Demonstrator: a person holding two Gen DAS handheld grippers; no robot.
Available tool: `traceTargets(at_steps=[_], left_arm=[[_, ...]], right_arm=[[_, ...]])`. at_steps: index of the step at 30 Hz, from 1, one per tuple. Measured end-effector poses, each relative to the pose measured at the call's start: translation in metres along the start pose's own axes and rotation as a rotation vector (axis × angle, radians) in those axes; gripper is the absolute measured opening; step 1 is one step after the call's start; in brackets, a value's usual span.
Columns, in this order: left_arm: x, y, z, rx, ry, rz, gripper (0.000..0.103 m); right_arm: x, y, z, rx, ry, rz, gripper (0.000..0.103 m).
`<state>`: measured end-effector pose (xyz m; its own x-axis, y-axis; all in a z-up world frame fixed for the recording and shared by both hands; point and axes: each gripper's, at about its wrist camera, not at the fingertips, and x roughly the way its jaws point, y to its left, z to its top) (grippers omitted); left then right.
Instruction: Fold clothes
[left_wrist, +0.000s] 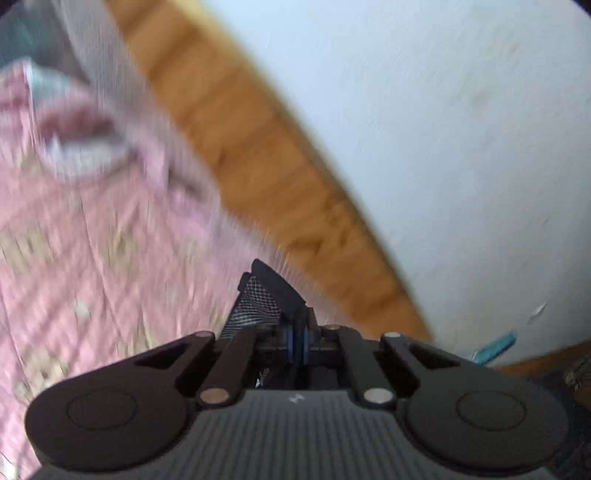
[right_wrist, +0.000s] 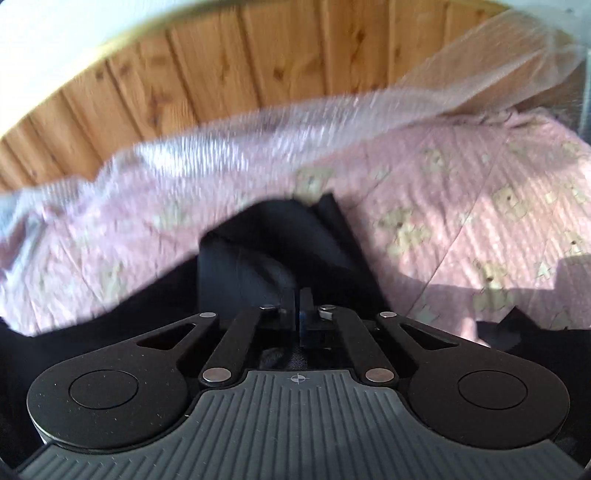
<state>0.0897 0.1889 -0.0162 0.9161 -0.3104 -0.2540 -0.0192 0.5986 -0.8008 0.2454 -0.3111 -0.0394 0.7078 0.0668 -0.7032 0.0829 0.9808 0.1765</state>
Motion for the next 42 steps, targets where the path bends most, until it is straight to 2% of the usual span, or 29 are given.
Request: traceTargets(at_steps=[1, 2, 3, 5, 6, 7, 8, 9, 11, 12, 13, 16, 23, 25, 27, 29, 31, 32, 35, 37, 38, 40, 42], left_arm=[[-0.027, -0.001, 0.014, 0.04, -0.079, 0.067, 0.006], [-0.049, 0.0, 0.023, 0.09, -0.141, 0.18, 0.007], [-0.059, 0.01, 0.024, 0.113, -0.156, 0.307, 0.007], [-0.066, 0.046, 0.015, 0.121, -0.12, 0.58, 0.007], [-0.067, 0.066, 0.007, 0.103, -0.075, 0.666, 0.007], [-0.068, 0.088, -0.004, 0.07, -0.012, 0.716, 0.007], [-0.068, 0.11, -0.015, 0.036, 0.052, 0.765, 0.007], [-0.075, 0.125, -0.024, 0.007, 0.102, 0.783, 0.008], [-0.087, 0.133, -0.039, -0.019, 0.124, 0.78, 0.01], [-0.091, 0.133, -0.044, -0.021, 0.127, 0.773, 0.01], [-0.095, 0.132, -0.047, -0.025, 0.128, 0.769, 0.01], [-0.098, 0.131, -0.049, -0.052, 0.124, 0.767, 0.01], [-0.094, 0.133, -0.033, -0.064, 0.103, 0.78, 0.011], [-0.091, 0.137, -0.031, -0.067, 0.108, 0.791, 0.011], [-0.089, 0.141, -0.03, -0.076, 0.111, 0.798, 0.011], [-0.086, 0.144, -0.03, -0.088, 0.111, 0.805, 0.011], [-0.083, 0.147, -0.029, -0.096, 0.109, 0.807, 0.011], [-0.081, 0.147, -0.028, -0.096, 0.107, 0.803, 0.011], [-0.078, 0.146, -0.024, -0.097, 0.1, 0.79, 0.011], [-0.073, 0.145, -0.024, -0.092, 0.103, 0.772, 0.012], [-0.07, 0.145, -0.025, -0.086, 0.108, 0.769, 0.011], [-0.062, 0.145, -0.027, -0.078, 0.121, 0.764, 0.011], [-0.052, 0.148, -0.03, -0.083, 0.14, 0.761, 0.011]], right_arm=[[-0.016, -0.008, 0.005, 0.033, -0.046, -0.014, 0.0], [-0.03, -0.017, 0.009, 0.061, -0.083, -0.031, 0.0], [-0.03, -0.023, 0.005, 0.065, -0.072, -0.063, 0.0], [-0.014, -0.031, -0.009, 0.044, 0.007, -0.137, 0.002], [0.004, -0.037, -0.023, 0.04, 0.096, -0.149, 0.011], [0.023, -0.044, -0.037, 0.042, 0.192, -0.155, 0.019], [0.028, -0.048, -0.049, 0.069, 0.232, -0.111, 0.023], [0.03, -0.052, -0.06, 0.103, 0.258, -0.055, 0.025], [0.021, -0.052, -0.068, 0.12, 0.229, 0.042, 0.061], [0.015, -0.052, -0.069, 0.114, 0.206, 0.068, 0.066], [0.021, -0.053, -0.064, 0.109, 0.202, 0.06, 0.07], [0.044, -0.056, -0.044, 0.093, 0.205, 0.01, 0.073], [0.101, -0.059, -0.002, 0.037, 0.217, -0.093, 0.073], [0.122, -0.048, -0.003, -0.018, 0.24, -0.081, 0.07], [0.138, -0.035, -0.009, -0.07, 0.274, -0.03, 0.059], [0.146, -0.017, -0.018, -0.123, 0.31, 0.015, 0.031], [0.143, -0.011, -0.018, -0.144, 0.308, 0.037, 0.006], [0.138, -0.016, -0.014, -0.12, 0.294, 0.04, 0.004], [0.102, -0.047, 0.017, -0.083, 0.151, -0.035, 0.003], [0.06, -0.052, 0.038, -0.176, 0.005, -0.125, 0.003], [0.041, -0.046, 0.038, -0.236, -0.054, -0.135, 0.003], [0.005, -0.028, 0.034, -0.36, -0.166, -0.136, 0.003], [0.001, -0.011, 0.007, -0.402, -0.086, 0.025, 0.008]])
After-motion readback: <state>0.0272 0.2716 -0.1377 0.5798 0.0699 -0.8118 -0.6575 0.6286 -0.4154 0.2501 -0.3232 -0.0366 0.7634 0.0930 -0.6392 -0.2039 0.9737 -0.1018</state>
